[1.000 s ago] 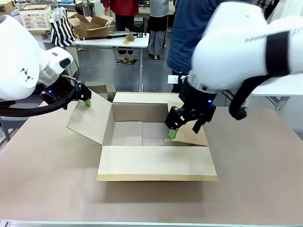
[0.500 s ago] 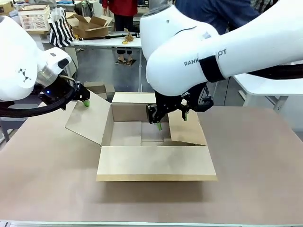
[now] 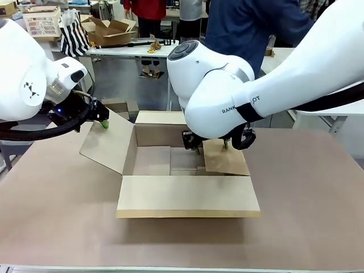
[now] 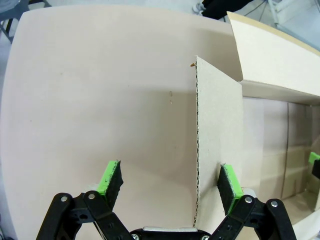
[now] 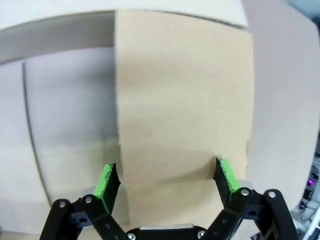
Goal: Pack the gift set into the box.
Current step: Place both hands on the side flaps of the Package Box and spread them outward.
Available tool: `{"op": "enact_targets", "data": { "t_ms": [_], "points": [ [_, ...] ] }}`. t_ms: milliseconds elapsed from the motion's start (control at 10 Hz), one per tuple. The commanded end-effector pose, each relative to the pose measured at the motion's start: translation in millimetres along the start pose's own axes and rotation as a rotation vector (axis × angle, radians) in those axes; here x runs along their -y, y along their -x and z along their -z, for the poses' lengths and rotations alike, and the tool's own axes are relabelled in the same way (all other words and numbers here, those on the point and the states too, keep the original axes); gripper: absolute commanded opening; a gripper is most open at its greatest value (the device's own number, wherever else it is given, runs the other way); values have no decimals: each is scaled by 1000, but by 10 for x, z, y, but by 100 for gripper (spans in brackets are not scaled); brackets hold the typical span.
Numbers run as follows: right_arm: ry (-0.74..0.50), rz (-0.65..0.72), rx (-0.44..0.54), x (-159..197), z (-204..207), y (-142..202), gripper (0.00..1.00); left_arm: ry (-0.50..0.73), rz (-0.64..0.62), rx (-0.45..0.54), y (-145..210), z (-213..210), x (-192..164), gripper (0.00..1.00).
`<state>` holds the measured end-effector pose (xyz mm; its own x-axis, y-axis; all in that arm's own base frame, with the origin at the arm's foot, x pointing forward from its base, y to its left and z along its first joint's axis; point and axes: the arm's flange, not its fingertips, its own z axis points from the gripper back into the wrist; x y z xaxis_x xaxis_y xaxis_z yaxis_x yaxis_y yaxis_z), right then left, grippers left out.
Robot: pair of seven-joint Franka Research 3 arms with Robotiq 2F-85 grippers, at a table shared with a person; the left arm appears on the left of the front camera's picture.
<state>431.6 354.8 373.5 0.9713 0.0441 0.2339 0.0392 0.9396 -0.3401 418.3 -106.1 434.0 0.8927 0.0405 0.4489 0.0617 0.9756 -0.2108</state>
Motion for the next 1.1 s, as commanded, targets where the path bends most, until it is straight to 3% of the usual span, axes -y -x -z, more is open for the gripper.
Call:
{"op": "enact_targets", "data": {
  "t_ms": [0,300,1000],
  "points": [
    [114,46,42,-9,-8,31,100,-13,-9,-3,-6,-24,-2,100],
    [150,91,38,247,-85,-19,100,-13,-9,-3,-6,-24,-2,100],
    [13,118,-25,949,-546,-29,100,-13,-9,-3,-6,-24,-2,100]
  ]
}}
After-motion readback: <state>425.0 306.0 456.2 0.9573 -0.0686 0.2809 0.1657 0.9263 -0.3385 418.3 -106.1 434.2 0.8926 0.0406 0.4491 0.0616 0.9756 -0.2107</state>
